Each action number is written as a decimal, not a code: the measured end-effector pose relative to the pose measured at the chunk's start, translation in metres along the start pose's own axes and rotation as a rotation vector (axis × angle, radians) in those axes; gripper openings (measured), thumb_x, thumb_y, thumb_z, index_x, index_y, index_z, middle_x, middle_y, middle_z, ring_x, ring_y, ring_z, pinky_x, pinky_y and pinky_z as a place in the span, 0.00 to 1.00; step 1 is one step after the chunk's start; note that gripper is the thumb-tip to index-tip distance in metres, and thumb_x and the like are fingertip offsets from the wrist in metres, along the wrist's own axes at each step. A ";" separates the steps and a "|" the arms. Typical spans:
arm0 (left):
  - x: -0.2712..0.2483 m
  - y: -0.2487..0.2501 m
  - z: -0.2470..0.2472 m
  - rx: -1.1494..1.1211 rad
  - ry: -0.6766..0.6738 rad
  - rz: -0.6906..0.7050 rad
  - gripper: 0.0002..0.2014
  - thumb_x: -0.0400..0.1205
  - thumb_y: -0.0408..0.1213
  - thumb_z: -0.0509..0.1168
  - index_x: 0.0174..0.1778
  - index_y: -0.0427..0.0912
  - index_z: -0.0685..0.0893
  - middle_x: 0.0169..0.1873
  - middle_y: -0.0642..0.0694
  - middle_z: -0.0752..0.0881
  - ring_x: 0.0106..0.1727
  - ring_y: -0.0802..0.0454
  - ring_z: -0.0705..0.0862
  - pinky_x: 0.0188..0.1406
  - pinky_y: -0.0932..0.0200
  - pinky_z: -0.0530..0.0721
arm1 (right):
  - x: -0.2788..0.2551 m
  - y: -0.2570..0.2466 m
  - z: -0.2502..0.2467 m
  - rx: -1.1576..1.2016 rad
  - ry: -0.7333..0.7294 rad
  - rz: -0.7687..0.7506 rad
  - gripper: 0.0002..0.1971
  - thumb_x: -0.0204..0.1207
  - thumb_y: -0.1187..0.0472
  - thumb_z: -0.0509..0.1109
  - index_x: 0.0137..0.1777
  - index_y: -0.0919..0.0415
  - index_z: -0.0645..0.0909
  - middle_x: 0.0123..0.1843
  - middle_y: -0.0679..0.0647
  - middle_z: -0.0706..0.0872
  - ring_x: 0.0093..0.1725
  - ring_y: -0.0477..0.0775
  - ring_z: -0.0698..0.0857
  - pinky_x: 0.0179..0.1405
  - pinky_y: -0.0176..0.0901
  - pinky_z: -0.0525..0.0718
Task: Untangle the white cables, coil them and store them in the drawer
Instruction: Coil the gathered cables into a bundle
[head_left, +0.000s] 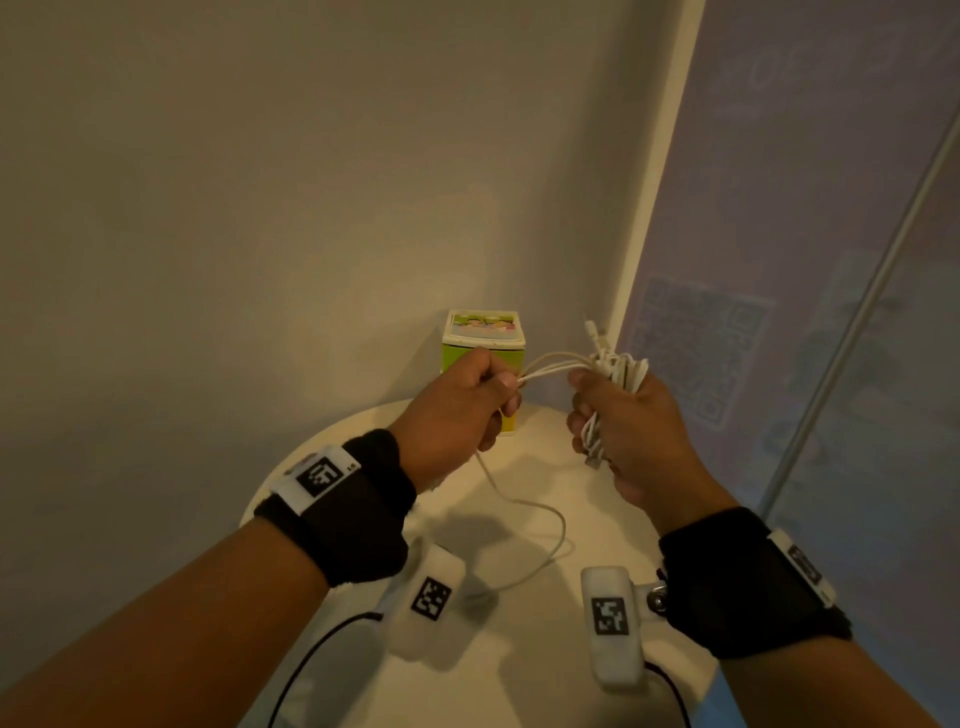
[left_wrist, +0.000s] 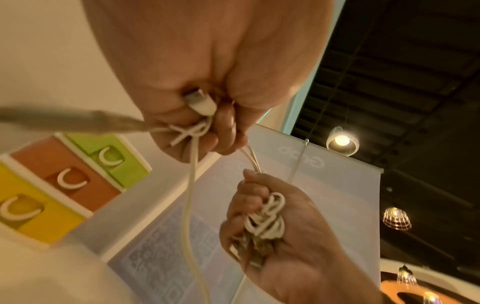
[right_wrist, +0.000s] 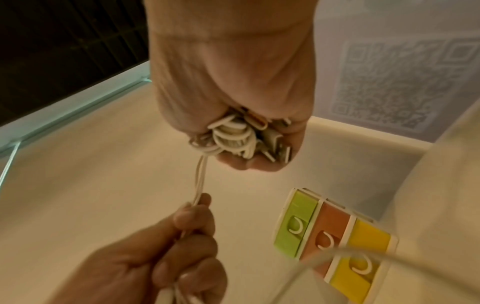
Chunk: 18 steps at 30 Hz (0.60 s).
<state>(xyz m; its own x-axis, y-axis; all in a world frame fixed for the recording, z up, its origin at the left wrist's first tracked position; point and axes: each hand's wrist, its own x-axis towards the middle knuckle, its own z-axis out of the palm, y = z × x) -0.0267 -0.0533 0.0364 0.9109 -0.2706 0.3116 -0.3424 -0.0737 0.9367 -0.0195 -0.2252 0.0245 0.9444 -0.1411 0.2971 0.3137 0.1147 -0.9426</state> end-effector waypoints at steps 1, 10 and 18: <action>-0.001 -0.004 0.005 -0.016 0.034 0.007 0.07 0.88 0.31 0.55 0.44 0.39 0.74 0.33 0.47 0.82 0.23 0.57 0.70 0.27 0.58 0.72 | 0.002 0.000 0.002 0.037 0.061 -0.007 0.06 0.81 0.66 0.67 0.43 0.62 0.74 0.23 0.53 0.71 0.21 0.52 0.69 0.19 0.40 0.66; -0.005 -0.008 0.034 -0.211 0.326 0.043 0.06 0.84 0.36 0.65 0.52 0.42 0.86 0.36 0.50 0.90 0.30 0.57 0.83 0.33 0.58 0.84 | -0.008 0.014 0.032 -0.193 0.177 -0.212 0.10 0.81 0.51 0.70 0.51 0.57 0.80 0.38 0.49 0.87 0.31 0.40 0.85 0.27 0.34 0.80; -0.006 0.001 0.028 -0.026 0.275 0.133 0.09 0.86 0.39 0.63 0.54 0.52 0.89 0.28 0.56 0.85 0.30 0.61 0.81 0.28 0.64 0.80 | -0.012 0.009 0.040 0.059 -0.051 -0.201 0.12 0.85 0.52 0.63 0.53 0.58 0.84 0.36 0.48 0.90 0.35 0.50 0.88 0.32 0.46 0.85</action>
<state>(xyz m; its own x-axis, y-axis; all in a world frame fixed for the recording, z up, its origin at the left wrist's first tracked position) -0.0392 -0.0787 0.0308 0.8881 -0.0055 0.4596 -0.4596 -0.0292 0.8877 -0.0237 -0.1828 0.0191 0.8654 -0.1170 0.4871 0.5002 0.1471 -0.8533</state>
